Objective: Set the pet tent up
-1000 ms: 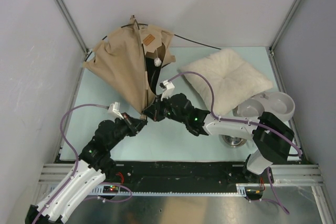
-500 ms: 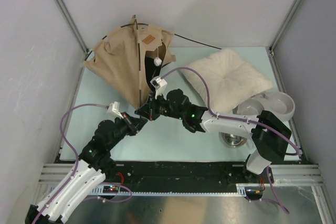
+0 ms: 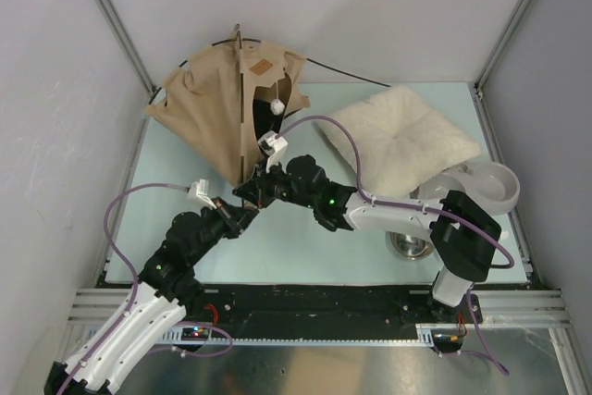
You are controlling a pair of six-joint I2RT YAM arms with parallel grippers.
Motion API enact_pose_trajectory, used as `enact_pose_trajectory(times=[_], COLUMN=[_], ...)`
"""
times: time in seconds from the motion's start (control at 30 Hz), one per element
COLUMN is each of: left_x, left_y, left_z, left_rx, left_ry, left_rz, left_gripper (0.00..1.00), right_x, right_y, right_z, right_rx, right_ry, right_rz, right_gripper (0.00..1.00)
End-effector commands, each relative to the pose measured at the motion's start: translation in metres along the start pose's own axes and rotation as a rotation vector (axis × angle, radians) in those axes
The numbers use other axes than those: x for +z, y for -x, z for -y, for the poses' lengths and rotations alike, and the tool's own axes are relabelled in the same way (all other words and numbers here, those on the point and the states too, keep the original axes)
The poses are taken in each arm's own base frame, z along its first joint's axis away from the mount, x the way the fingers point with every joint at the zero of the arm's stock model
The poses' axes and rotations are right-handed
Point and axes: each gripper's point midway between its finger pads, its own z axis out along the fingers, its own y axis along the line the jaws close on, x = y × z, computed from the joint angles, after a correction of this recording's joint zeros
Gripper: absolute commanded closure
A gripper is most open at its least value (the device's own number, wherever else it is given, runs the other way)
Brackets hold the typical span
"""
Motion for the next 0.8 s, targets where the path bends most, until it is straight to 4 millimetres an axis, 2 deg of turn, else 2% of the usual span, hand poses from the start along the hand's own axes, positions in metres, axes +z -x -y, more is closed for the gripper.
enact_pose_trajectory(times=[0.0, 0.4, 0.77], left_x=[-0.017, -0.016, -0.016], left_y=[-0.063, -0.064, -0.064], left_z=[-0.025, -0.029, -0.030], left_rx=[-0.011, -0.010, -0.009], left_ry=[0.061, 0.085, 0.090], left_rz=[-0.277, -0.282, -0.281], left_gripper=[1.00, 1.00, 1.00], right_x=[-0.007, -0.024, -0.023], right_y=[0.149, 0.184, 0.193], right_z=[-0.008, -0.001, 0.006], right_rx=[-0.102, -0.143, -0.131], right_ry=[-0.028, -0.068, -0.096], right_rz=[0.465, 0.554, 0.604], right_gripper=[1.00, 1.00, 1.00])
